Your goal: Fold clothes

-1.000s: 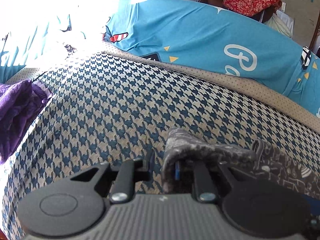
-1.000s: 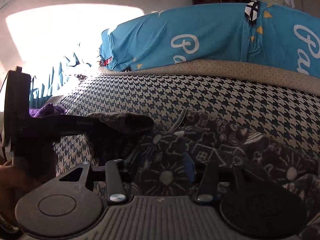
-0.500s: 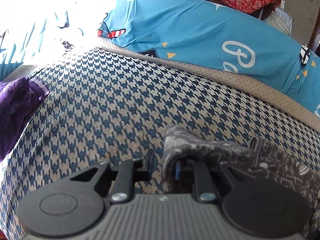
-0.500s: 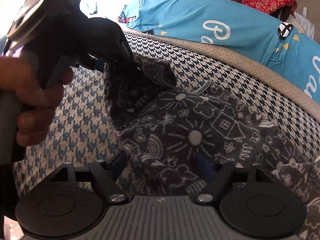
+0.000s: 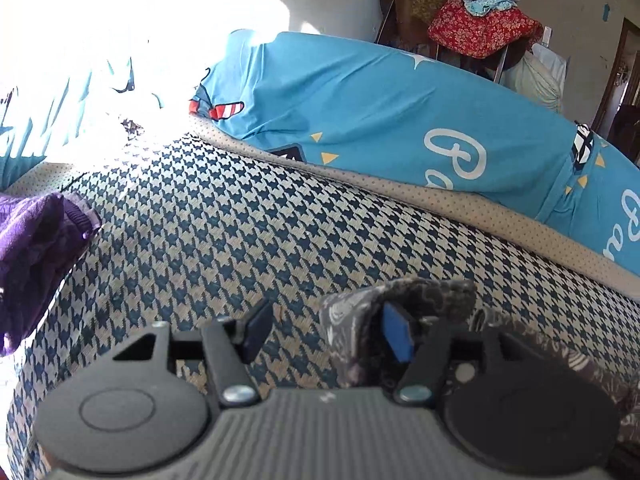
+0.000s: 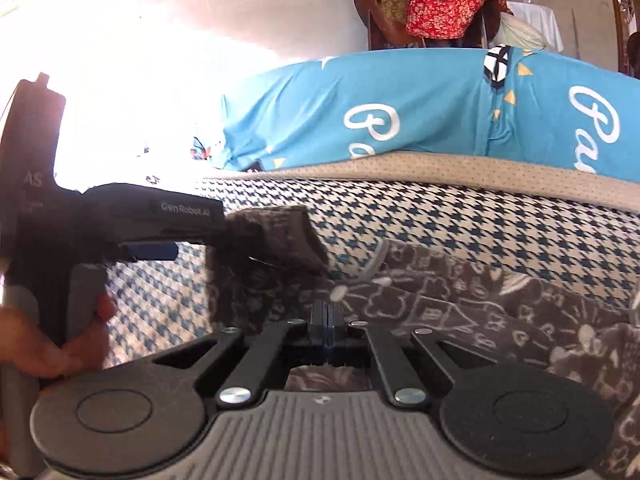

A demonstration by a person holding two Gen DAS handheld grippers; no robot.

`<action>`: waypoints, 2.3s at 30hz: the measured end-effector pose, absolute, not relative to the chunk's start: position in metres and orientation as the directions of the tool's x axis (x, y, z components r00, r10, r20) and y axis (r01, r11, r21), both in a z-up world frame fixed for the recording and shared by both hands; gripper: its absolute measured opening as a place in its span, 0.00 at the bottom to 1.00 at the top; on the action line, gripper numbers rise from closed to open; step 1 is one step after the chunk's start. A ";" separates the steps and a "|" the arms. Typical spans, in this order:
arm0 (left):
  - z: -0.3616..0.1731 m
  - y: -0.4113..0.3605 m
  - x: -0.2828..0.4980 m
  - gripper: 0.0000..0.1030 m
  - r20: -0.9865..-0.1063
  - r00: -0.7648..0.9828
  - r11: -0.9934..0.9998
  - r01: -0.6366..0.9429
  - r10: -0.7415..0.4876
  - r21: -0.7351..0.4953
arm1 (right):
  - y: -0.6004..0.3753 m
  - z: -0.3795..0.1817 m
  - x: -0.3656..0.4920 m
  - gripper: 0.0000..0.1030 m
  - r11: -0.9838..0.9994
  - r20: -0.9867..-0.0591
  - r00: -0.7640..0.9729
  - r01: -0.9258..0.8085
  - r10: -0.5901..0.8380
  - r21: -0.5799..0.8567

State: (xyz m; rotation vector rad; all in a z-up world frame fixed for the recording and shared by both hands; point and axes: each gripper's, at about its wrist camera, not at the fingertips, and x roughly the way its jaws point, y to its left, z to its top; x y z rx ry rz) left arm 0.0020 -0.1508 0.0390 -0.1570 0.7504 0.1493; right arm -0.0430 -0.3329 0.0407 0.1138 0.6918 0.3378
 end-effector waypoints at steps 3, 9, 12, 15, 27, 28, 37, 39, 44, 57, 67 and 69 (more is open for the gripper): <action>0.044 -0.152 -0.001 0.80 -0.657 0.747 0.982 -0.180 0.101 -0.053 | -0.326 0.047 -0.038 0.03 0.937 -0.603 0.718 -0.270 0.348 0.220; 0.042 -0.157 0.001 0.80 -0.677 0.733 0.988 -0.141 0.065 -0.058 | -0.329 0.046 -0.040 0.05 0.955 -0.645 0.706 -0.251 0.292 0.159; 0.037 -0.161 0.002 0.80 -0.698 0.715 0.991 -0.117 0.035 -0.069 | -0.329 0.037 -0.046 0.24 0.951 -0.685 0.667 -0.278 0.294 0.137; 0.033 -0.166 0.002 0.80 -0.711 0.703 0.994 -0.091 0.021 -0.060 | -0.320 0.027 -0.057 0.40 0.937 -0.717 0.633 -0.339 0.292 0.082; 0.028 -0.172 0.005 0.89 -0.747 0.662 0.995 -0.021 -0.056 -0.093 | -0.290 -0.005 -0.071 0.21 0.896 -0.715 0.693 -0.372 0.095 -0.242; 0.028 -0.172 0.005 0.90 -0.749 0.660 0.995 -0.015 -0.062 -0.096 | -0.293 -0.005 -0.069 0.16 0.903 -0.713 0.696 -0.355 0.084 -0.240; 0.034 -0.166 0.004 0.96 -0.760 0.615 0.973 0.053 -0.208 -0.224 | -0.326 0.029 -0.056 0.07 0.975 -0.636 0.758 -0.220 0.147 -0.037; 0.035 -0.162 0.005 0.97 -0.765 0.594 0.963 0.062 -0.248 -0.263 | -0.332 0.037 -0.054 0.07 0.984 -0.610 0.780 -0.181 0.137 -0.009; 0.025 -0.148 0.008 1.00 -0.759 0.489 0.883 0.054 -0.431 -0.467 | -0.350 0.053 -0.052 0.07 0.991 -0.566 0.814 -0.115 0.129 0.062; 0.022 -0.146 0.009 1.00 -0.756 0.427 0.842 0.025 -0.496 -0.539 | -0.360 0.054 -0.054 0.07 0.996 -0.567 0.819 -0.050 0.083 0.073; 0.018 -0.154 0.002 1.00 -0.710 0.366 0.765 0.012 -0.602 -0.643 | -0.369 0.051 -0.051 0.07 0.976 -0.585 0.793 -0.056 0.171 0.210; 0.016 -0.154 0.002 1.00 -0.705 0.369 0.759 0.000 -0.606 -0.651 | -0.369 0.050 -0.052 0.08 0.970 -0.590 0.785 -0.058 0.189 0.234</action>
